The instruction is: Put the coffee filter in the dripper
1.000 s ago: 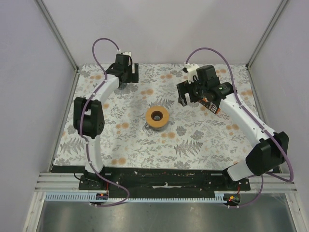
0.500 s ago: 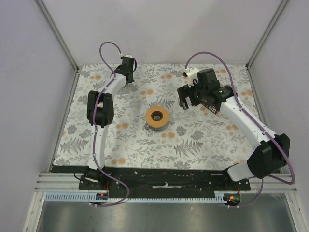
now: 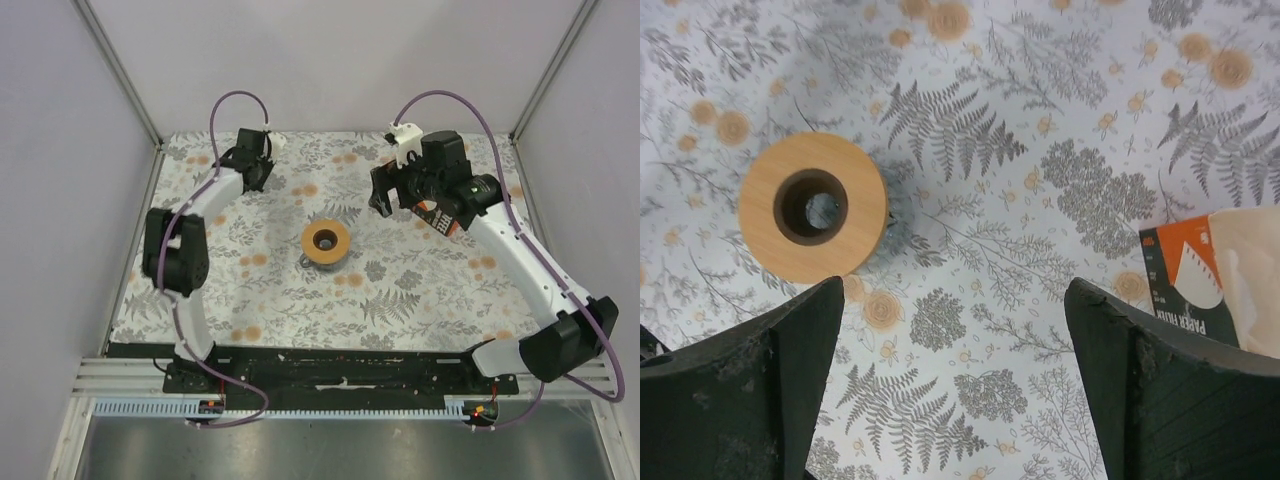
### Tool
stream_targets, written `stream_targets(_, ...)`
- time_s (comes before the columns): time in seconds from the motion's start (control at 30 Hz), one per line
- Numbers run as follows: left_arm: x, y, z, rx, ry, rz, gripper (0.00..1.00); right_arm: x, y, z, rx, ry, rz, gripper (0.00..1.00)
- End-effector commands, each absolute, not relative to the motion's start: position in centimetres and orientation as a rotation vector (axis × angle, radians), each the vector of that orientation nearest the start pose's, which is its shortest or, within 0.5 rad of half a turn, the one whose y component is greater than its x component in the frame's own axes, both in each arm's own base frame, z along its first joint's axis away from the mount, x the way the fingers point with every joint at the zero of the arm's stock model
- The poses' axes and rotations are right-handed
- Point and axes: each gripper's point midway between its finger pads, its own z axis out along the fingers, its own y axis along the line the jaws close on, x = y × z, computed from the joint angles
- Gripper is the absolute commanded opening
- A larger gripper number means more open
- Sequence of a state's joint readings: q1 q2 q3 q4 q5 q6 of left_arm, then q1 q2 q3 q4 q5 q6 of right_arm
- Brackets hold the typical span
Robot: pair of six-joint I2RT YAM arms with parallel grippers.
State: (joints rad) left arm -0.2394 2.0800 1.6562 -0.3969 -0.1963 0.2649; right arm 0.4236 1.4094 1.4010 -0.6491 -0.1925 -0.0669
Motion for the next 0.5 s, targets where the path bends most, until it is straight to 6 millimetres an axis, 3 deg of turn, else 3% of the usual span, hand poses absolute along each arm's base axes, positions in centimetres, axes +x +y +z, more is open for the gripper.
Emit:
stream_targets(0.0, 48.1, -11.3, 20.6, 1.004, 1.950, 0.316, 0.02, 33.8, 19.5, 33.0, -0.586, 1.950, 0.483, 0.98)
stream_targets(0.03, 46.5, -11.7, 20.7, 1.081, 1.918, 0.340, 0.02, 33.7, 19.5, 33.9, -0.574, 1.932, 0.486, 0.98)
stream_targets(0.13, 41.8, -12.8, 23.7, 1.305, 1.752, 0.402, 0.02, 33.4, 19.1, 36.2, -0.552, 1.884, 0.484, 0.98)
stream_targets(0.23, 38.1, -13.7, 24.6, 1.453, 1.788, 0.331, 0.02, 32.7, 19.6, 38.0, -0.517, 1.863, 0.545, 0.98)
stream_targets(0.37, 33.6, -14.9, 25.5, 1.622, 1.752, 0.319, 0.02, 31.7, 20.8, 39.4, -0.530, 1.844, 0.635, 0.98)
stream_targets(0.47, 30.2, -15.0, 26.0, 1.789, 1.685, 0.464, 0.02, 31.1, 21.3, 39.8, -0.551, 1.846, 0.635, 0.98)
